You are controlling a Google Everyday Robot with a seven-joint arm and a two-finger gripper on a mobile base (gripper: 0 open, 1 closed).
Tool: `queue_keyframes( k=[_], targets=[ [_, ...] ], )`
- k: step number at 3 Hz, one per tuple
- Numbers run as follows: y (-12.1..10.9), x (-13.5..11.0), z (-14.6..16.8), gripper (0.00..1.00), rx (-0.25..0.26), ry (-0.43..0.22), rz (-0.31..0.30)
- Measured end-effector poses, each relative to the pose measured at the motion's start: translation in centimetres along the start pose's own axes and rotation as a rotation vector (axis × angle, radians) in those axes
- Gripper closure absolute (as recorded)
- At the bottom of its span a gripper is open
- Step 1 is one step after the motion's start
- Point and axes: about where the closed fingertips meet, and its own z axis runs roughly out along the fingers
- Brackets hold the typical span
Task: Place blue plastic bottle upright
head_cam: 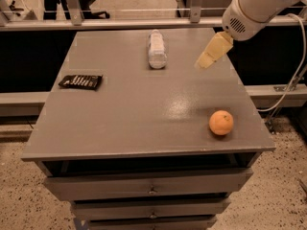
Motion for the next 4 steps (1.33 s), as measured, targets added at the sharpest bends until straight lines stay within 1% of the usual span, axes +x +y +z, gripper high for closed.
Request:
queue_keyframes(
  k=[1,2,3,4],
  targets=[
    [-0.8,-1.7,1.6,0.00,0.005,-0.057,0.079],
    [-1.7,-6.4,5.5,0.00,-0.030,-0.155,0.205],
    [-2.5,-11.7,9.1,0.00,-0.071,-0.220,0.304],
    [-2.9,-15.5,11.8,0.00,-0.092,-0.239,0.390]
  ],
)
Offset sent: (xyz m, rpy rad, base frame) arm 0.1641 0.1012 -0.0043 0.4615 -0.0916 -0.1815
